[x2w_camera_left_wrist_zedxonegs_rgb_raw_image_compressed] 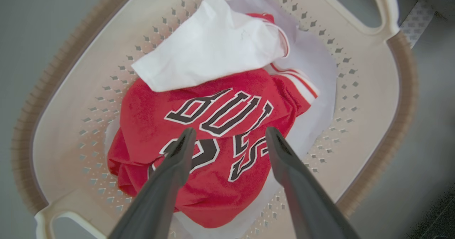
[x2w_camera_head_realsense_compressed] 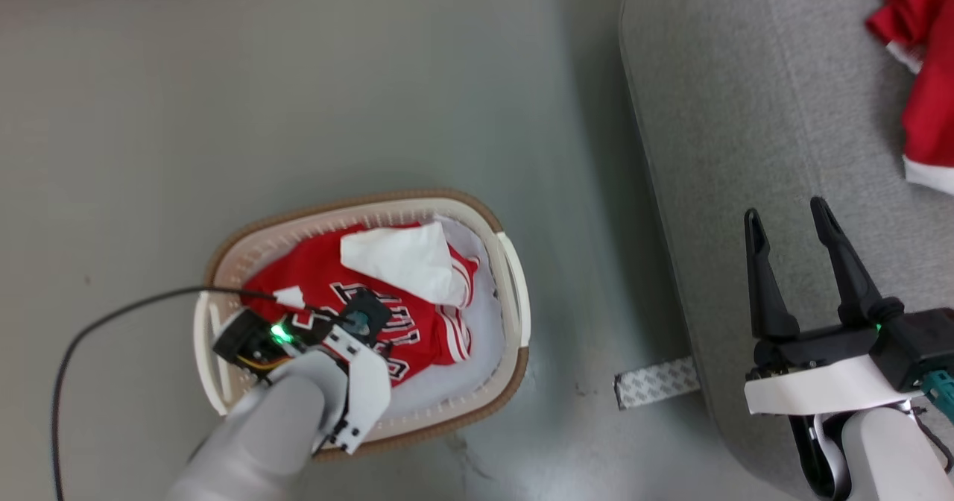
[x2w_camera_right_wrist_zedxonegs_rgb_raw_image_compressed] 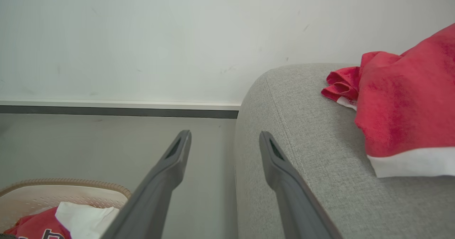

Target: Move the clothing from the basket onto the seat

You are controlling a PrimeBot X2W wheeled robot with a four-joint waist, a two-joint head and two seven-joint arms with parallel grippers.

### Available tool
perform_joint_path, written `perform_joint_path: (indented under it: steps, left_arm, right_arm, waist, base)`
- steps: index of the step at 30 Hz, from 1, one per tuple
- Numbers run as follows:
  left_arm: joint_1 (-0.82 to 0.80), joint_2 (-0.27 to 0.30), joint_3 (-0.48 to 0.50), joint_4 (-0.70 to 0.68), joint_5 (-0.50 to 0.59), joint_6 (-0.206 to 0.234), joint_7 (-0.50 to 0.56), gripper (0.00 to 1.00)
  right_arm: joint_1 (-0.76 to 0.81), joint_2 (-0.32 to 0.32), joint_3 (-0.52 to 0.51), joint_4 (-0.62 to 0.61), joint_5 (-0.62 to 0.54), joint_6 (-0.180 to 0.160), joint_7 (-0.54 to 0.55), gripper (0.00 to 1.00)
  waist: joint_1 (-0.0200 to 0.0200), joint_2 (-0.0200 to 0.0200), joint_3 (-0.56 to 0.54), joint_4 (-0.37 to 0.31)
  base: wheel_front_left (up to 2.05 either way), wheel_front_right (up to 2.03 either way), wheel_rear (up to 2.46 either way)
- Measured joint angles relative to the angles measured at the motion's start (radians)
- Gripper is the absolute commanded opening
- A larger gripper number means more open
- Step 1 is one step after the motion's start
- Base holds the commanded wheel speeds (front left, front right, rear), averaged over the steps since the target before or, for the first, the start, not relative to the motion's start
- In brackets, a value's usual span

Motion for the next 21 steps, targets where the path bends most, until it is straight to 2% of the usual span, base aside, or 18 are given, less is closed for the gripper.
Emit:
perform_joint_path:
  steps: [11,21]
  left_arm:
    - [-0.161,0.044,-0.078,0.08,0.063,0.004,0.01,1.0]
    - [-0.26,0.053,-0.125,0.105,0.084,0.015,-0.012,1.0]
  right_arm:
    - [-0.075,0.0,0.018,-0.046,0.044,0.0,0.0,1.0]
    - [-0.119,-0.001,0.019,-0.082,0.053,-0.001,-0.001,1.0]
  waist:
    - [0.0,0.0,0.188,-0.02]
    - [-0.0001,-0.0001,0.328,-0.022]
  base:
    - [0.0,0.0,0.0]
    - [0.0,0.0,0.0]
